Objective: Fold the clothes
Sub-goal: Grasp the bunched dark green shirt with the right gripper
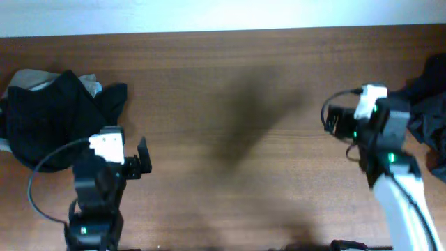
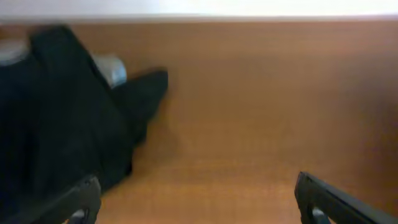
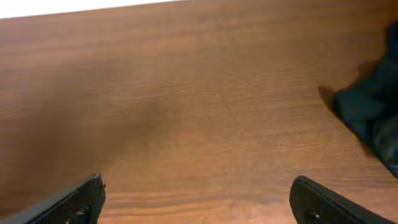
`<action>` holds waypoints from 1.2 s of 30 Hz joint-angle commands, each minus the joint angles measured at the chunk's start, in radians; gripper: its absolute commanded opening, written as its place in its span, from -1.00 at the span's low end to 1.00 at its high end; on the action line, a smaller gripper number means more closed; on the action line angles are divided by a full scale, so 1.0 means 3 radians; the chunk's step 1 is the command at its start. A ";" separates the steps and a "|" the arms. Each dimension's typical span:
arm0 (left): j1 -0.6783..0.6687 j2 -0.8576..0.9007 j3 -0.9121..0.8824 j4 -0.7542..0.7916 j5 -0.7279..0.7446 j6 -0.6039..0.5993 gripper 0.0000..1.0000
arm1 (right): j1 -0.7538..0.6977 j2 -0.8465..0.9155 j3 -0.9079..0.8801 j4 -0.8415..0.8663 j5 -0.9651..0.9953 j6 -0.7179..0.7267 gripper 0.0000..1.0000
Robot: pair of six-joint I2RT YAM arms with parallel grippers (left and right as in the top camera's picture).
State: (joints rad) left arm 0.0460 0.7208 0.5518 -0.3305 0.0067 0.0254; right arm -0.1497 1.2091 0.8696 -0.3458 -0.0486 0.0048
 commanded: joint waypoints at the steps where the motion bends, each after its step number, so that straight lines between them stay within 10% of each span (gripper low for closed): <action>1: 0.0001 0.0463 0.0337 -0.0169 0.0066 -0.0034 0.98 | 0.0008 0.0506 0.0351 0.0094 0.0132 -0.0072 0.97; 6: 0.0001 0.0610 0.0351 -0.0121 0.0139 -0.0036 0.99 | -0.0519 0.1175 0.0375 0.0690 0.1394 0.0146 0.97; 15: 0.0001 0.0610 0.0351 -0.0075 0.0278 -0.0036 0.98 | -0.1549 0.2092 0.0375 0.1436 0.0657 0.0365 0.66; 22: 0.0001 0.0610 0.0351 -0.0075 0.0278 -0.0036 0.87 | -0.1578 0.2344 0.0375 0.1745 0.0610 0.0364 0.18; 26: 0.0001 0.0610 0.0351 -0.0075 0.0278 -0.0036 0.86 | -0.1578 0.2372 0.0375 0.1907 0.0612 0.0364 -0.72; 36: 0.0001 0.0610 0.0351 -0.0042 0.0366 -0.0036 0.82 | -0.1038 0.1358 0.0381 0.1567 -0.0540 0.0160 -0.92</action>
State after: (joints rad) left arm 0.0460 0.9035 0.6342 -0.3485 0.0986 0.0216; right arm -0.5438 1.7565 0.9688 0.1810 -0.1062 0.0937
